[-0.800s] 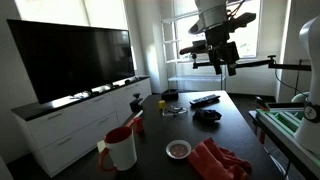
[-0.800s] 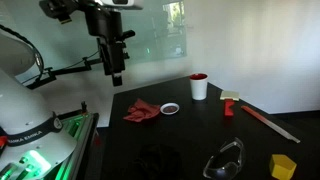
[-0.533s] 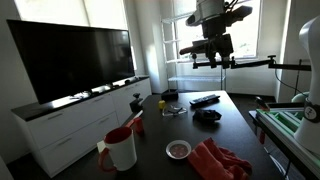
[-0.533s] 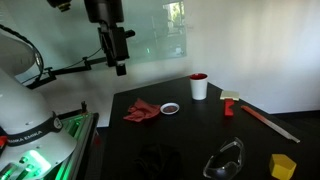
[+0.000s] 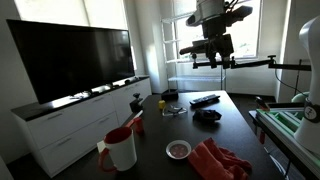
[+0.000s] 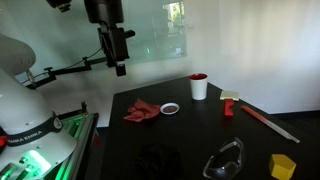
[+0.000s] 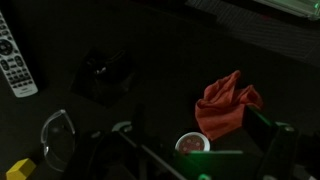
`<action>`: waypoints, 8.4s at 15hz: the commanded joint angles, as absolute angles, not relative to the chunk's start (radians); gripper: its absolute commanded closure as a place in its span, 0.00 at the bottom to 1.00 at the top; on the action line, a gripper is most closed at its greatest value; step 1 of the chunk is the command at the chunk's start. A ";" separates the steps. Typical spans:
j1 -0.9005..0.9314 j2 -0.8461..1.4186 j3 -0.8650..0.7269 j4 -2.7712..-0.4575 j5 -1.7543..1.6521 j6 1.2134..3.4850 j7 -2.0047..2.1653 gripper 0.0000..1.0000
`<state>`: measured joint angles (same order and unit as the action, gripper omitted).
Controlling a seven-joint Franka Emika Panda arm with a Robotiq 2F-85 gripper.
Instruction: Use the towel to clean the table
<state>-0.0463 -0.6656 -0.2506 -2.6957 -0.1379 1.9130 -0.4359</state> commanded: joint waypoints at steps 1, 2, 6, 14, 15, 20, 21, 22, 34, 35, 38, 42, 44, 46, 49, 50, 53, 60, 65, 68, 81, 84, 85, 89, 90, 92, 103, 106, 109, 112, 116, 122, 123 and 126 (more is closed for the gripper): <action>-0.054 -0.664 -0.243 -2.695 -0.133 1.912 -0.440 0.00; -0.054 -0.664 -0.243 -2.695 -0.133 1.912 -0.440 0.00; -0.054 -0.664 -0.243 -2.695 -0.133 1.912 -0.440 0.00; -0.026 -0.582 -0.165 -2.719 0.172 2.117 -0.133 0.00; -0.020 -0.571 -0.153 -2.729 0.208 2.168 -0.108 0.00; -0.003 -0.516 -0.117 -2.746 0.341 2.438 -0.029 0.00; 0.000 -0.506 -0.113 -2.746 0.354 2.483 -0.021 0.00; 0.002 -0.499 -0.108 -2.746 0.361 2.522 -0.013 0.00; 0.021 -0.428 -0.095 -2.767 0.306 2.583 -0.066 0.00; 0.024 -0.423 -0.090 -2.768 0.300 2.580 -0.068 0.00; 0.025 -0.411 -0.071 -2.769 0.275 2.554 -0.052 0.00; 0.034 -0.387 -0.053 -2.778 0.265 2.548 -0.051 0.00; 0.037 -0.371 -0.047 -2.779 0.268 2.557 -0.050 0.00; 0.034 -0.347 -0.038 -2.780 0.254 2.560 -0.043 0.00; 0.012 -0.310 0.001 -2.784 0.151 2.558 -0.014 0.00; 0.006 -0.295 0.018 -2.785 0.104 2.581 0.002 0.00; 0.023 -0.271 0.013 -2.786 0.079 2.601 -0.004 0.00; 0.026 -0.228 0.028 -2.787 0.024 2.592 -0.031 0.00; 0.055 -0.157 0.064 -2.790 -0.012 2.630 -0.028 0.00; 0.068 -0.106 0.080 -2.789 -0.042 2.703 -0.032 0.00; 0.075 0.072 0.037 -2.788 -0.341 2.800 0.104 0.00; 0.083 0.091 0.033 -2.788 -0.357 2.794 0.100 0.06; 0.085 0.096 0.030 -2.788 -0.367 2.798 0.105 0.26; 0.096 0.106 0.018 -2.787 -0.394 2.798 0.114 0.58; 0.098 0.105 0.017 -2.786 -0.397 2.798 0.115 0.67; 0.100 0.105 0.015 -2.784 -0.406 2.801 0.122 0.82; 0.043 0.051 -0.038 -2.768 -0.453 2.750 0.102 0.98; 0.008 0.039 -0.094 -2.760 -0.518 2.721 0.104 0.98; -0.028 0.018 -0.130 -2.759 -0.569 2.669 0.111 0.98; -0.061 0.000 -0.145 -2.755 -0.605 2.641 0.106 0.98; -0.060 0.029 -0.127 -2.755 -0.689 2.663 0.128 0.98; -0.003 0.068 -0.058 -2.762 -0.712 2.661 0.146 0.98; 0.006 0.073 -0.049 -2.762 -0.706 2.661 0.143 0.98; 0.033 0.095 -0.020 -2.763 -0.677 2.650 0.130 0.98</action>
